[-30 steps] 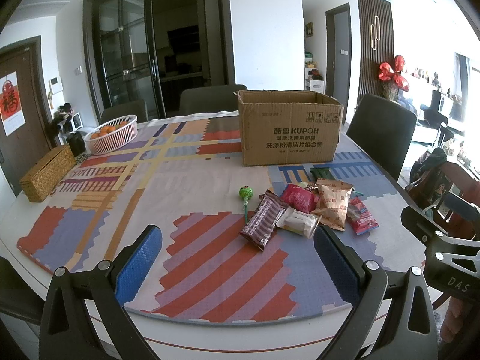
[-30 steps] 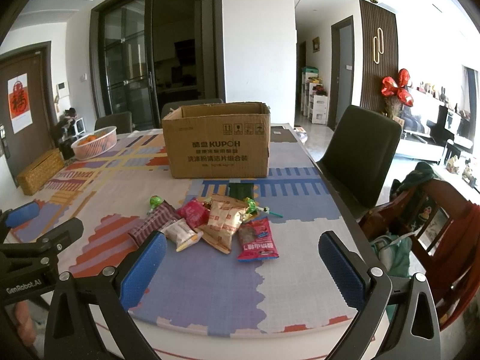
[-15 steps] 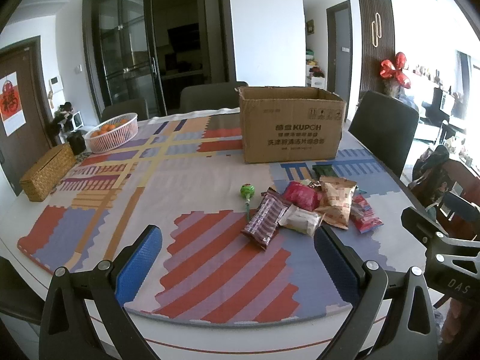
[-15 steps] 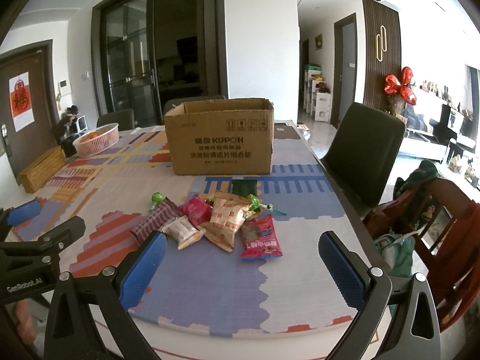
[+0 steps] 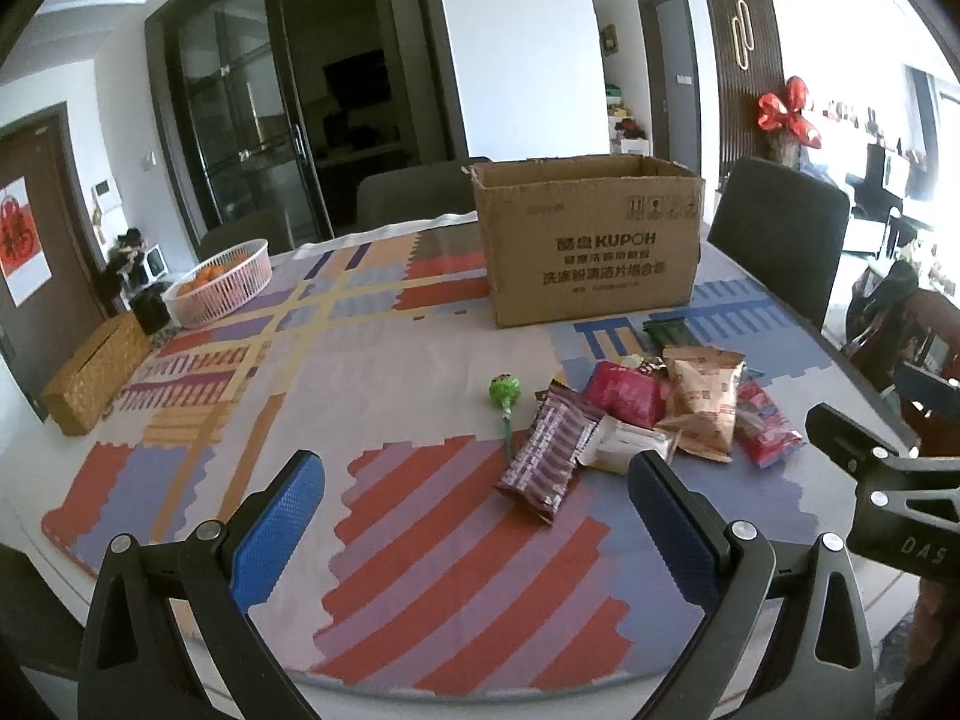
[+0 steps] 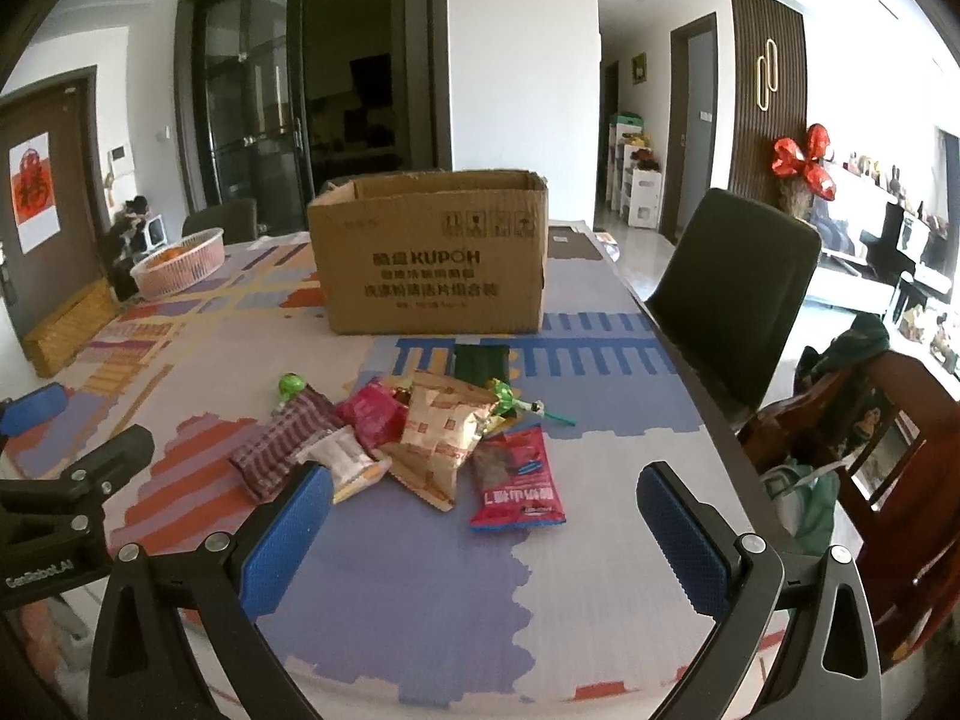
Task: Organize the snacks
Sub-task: 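Grasp the brown chocolate bar with the left tool while the right tool grasps the red-white biscuit packet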
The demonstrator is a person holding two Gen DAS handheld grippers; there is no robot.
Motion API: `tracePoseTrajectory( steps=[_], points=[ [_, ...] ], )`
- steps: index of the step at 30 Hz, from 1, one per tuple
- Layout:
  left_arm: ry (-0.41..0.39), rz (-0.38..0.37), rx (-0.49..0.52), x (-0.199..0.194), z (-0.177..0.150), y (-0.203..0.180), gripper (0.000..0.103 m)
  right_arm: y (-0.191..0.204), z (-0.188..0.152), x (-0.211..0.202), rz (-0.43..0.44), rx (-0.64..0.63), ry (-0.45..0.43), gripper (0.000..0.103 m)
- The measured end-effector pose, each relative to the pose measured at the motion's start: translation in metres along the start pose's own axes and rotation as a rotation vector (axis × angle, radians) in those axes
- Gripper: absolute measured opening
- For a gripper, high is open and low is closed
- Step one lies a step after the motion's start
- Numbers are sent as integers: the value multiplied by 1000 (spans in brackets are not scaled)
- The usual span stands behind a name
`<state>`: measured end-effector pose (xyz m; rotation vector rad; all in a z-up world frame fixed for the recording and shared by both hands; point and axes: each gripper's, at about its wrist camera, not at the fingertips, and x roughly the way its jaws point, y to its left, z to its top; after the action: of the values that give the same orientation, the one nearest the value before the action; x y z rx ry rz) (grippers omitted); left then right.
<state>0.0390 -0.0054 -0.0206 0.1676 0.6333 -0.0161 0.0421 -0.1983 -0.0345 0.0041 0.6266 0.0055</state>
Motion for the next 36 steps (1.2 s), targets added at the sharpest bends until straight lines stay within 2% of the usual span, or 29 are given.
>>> tracePoseTrajectory(
  steps=[4, 13, 20, 27, 36],
  points=[
    [17, 7, 34, 18, 0, -5, 102, -2, 2, 16, -13, -3, 19, 102],
    [87, -19, 92, 59, -6, -16, 93, -8, -1, 55, -32, 7, 102, 102],
    [112, -8, 155, 82, -11, -29, 91, -14, -5, 80, -51, 8, 154, 102],
    [152, -11, 195, 104, -15, -36, 83, -15, -8, 96, -58, -1, 188, 100],
    [194, -32, 212, 125, -17, -43, 71, -15, -10, 114, -47, -4, 228, 92]
  ],
)
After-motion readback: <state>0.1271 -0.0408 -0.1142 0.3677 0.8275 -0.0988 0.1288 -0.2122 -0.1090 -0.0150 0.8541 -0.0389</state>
